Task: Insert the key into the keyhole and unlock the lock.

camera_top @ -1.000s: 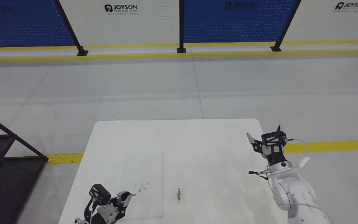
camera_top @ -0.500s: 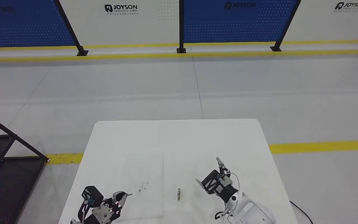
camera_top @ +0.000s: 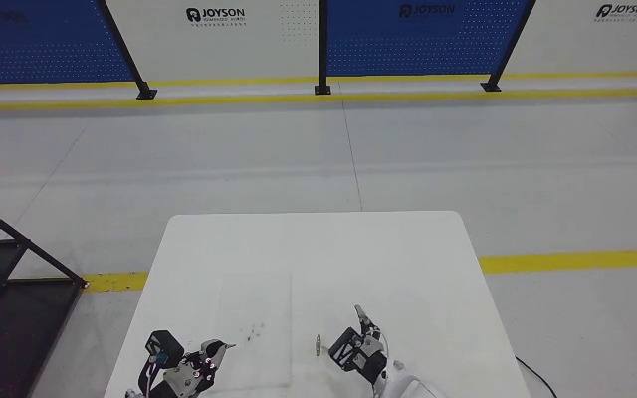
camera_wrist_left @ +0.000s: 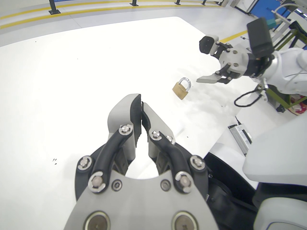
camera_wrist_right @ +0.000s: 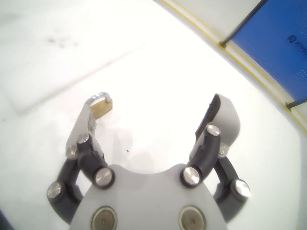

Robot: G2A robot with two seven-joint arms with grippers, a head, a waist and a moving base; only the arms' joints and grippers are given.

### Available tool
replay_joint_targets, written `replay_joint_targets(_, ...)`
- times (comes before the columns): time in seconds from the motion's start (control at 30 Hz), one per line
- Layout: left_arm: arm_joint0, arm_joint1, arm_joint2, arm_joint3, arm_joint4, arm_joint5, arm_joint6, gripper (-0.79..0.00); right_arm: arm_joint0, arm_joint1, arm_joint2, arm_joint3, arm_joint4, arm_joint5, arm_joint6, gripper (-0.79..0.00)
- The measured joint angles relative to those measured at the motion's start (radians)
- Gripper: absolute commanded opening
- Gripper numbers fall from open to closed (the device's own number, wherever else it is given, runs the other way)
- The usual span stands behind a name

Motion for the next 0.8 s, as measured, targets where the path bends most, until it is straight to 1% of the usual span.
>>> replay_joint_targets(0.07, 0.000, 0.000, 0.000, 0.000, 0.000, 0.000, 0.000, -0.785, -0.017, 0.003, -0.009, -0.011, 0.000, -0.023, -0.004, 0.000)
replay_joint_targets(0.43, 0.000, 0.000, 0.000, 0.000, 0.000, 0.000, 0.000, -0.785, -0.029, 0.004, -0.023, -0.019, -0.010, -0.024, -0.010, 0.000)
replay_joint_targets(0.53, 0.000, 0.000, 0.000, 0.000, 0.000, 0.000, 0.000, -0.785, -0.019, 0.003, -0.028, -0.009, 0.002, -0.032, 0.002, 0.000)
replay_joint_targets(0.67, 0.000, 0.000, 0.000, 0.000, 0.000, 0.000, 0.000, -0.785, 0.018, -0.013, -0.083, 0.028, 0.049, -0.029, 0.037, 0.000)
replay_joint_targets(0.8, 0.000, 0.000, 0.000, 0.000, 0.000, 0.000, 0.000, -0.785, 0.064, -0.033, -0.135, 0.075, 0.098, 0.005, 0.077, 0.000)
